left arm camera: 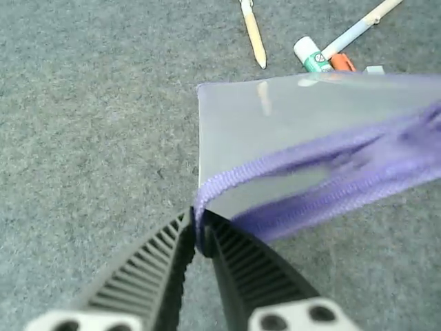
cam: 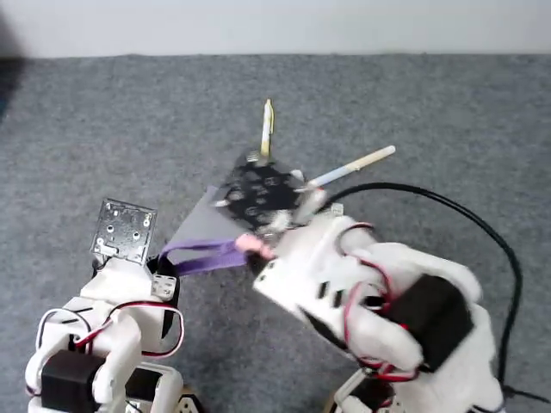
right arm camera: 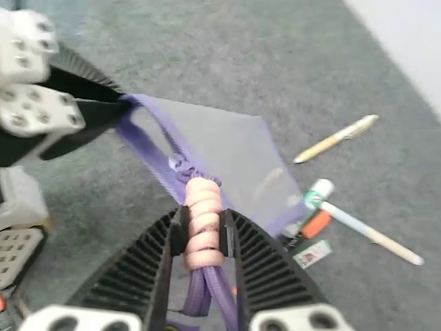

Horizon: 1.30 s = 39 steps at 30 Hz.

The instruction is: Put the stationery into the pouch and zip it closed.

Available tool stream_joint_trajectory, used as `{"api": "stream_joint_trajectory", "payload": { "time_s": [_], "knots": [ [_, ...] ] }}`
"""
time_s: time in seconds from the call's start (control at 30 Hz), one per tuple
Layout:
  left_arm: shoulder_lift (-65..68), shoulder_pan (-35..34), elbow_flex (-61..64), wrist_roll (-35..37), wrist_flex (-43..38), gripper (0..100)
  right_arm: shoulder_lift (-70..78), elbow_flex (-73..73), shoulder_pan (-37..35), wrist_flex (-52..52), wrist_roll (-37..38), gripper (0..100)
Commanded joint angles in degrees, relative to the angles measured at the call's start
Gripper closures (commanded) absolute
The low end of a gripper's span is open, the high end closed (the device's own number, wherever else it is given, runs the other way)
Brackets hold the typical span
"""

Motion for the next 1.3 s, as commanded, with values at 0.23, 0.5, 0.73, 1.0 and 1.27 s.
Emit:
{"api": "stream_joint_trajectory", "payload": {
  "time_s": [0.23, 0.5, 0.73, 1.0, 1.27],
  "knots": [
    [0.44, -0.53, 0.04, -0.62, -0.53, 99, -11.91, 8.79, 12.70, 2.07, 8.88, 99.1],
    [0.26, -0.35, -0.40, -0.35, -0.70, 97, -16.57, 14.33, 13.05, 0.66, 8.62, 99.1],
    [0.35, -0.35, -0.13, 3.69, -0.70, 78, -16.57, 14.33, 13.05, -0.22, 8.62, 99.1],
    [0.53, 0.00, 4.70, 3.78, -4.04, 76, -16.66, 14.15, 13.05, -0.22, 8.62, 99.1],
    [0.53, 0.00, 11.03, 4.13, -12.57, 77, -17.01, 14.15, 12.97, -0.22, 8.62, 99.1]
  ]
}}
